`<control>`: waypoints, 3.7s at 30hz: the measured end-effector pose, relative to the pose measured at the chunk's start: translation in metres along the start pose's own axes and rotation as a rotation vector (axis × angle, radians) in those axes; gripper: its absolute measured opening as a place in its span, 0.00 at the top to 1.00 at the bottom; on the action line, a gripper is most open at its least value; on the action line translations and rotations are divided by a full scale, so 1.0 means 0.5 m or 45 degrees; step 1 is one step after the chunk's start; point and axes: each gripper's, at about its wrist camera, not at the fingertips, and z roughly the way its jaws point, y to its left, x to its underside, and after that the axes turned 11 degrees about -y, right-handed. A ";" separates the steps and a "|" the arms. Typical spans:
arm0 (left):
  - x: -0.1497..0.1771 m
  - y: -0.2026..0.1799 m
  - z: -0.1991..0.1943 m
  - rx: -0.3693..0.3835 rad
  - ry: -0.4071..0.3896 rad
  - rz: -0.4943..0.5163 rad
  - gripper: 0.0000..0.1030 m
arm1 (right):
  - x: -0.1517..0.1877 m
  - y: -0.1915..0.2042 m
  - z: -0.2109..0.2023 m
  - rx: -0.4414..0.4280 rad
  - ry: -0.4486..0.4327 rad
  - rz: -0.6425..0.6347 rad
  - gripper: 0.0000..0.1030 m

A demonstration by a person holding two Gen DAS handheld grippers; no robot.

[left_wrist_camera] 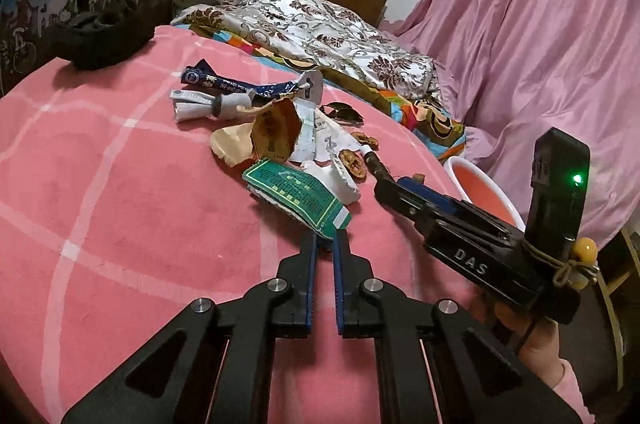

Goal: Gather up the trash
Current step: 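Grasp the green card box with the left gripper while the right gripper grasps the dark stick, then carry both held items over the orange bucket and open both grippers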

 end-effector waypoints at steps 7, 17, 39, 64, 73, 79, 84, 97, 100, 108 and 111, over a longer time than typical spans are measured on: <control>-0.003 0.005 0.012 -0.013 0.028 -0.085 0.82 | 0.008 0.004 -0.019 0.002 -0.006 -0.050 0.82; -0.029 0.023 0.016 0.031 -0.006 -0.263 0.65 | 0.016 -0.001 -0.030 0.002 -0.014 -0.034 0.82; -0.021 0.014 0.011 -0.028 -0.070 -0.256 0.96 | 0.033 0.002 -0.048 0.014 -0.038 -0.036 0.82; -0.046 -0.289 -0.010 0.248 -0.543 0.463 0.98 | -0.032 -0.074 -0.335 0.446 -0.847 -0.110 0.82; -0.055 -0.453 0.064 0.513 -0.697 0.671 0.98 | -0.036 -0.184 -0.422 0.764 -0.933 -0.043 0.82; -0.051 -0.522 0.153 0.620 -0.624 0.742 0.98 | -0.015 -0.258 -0.437 0.870 -0.849 0.075 0.82; -0.035 -0.581 0.230 0.679 -0.441 0.768 0.98 | -0.001 -0.309 -0.436 0.908 -0.772 0.159 0.82; -0.011 -0.629 0.404 0.631 0.044 0.731 0.98 | 0.035 -0.442 -0.384 0.890 -0.523 0.405 0.82; -0.003 -0.630 0.430 0.614 0.130 0.738 0.98 | 0.045 -0.451 -0.371 0.886 -0.473 0.432 0.82; 0.001 -0.611 0.463 0.594 0.227 0.666 0.98 | 0.054 -0.453 -0.367 0.891 -0.434 0.469 0.82; -0.002 -0.605 0.465 0.566 0.235 0.649 0.98 | 0.051 -0.455 -0.366 0.889 -0.427 0.482 0.80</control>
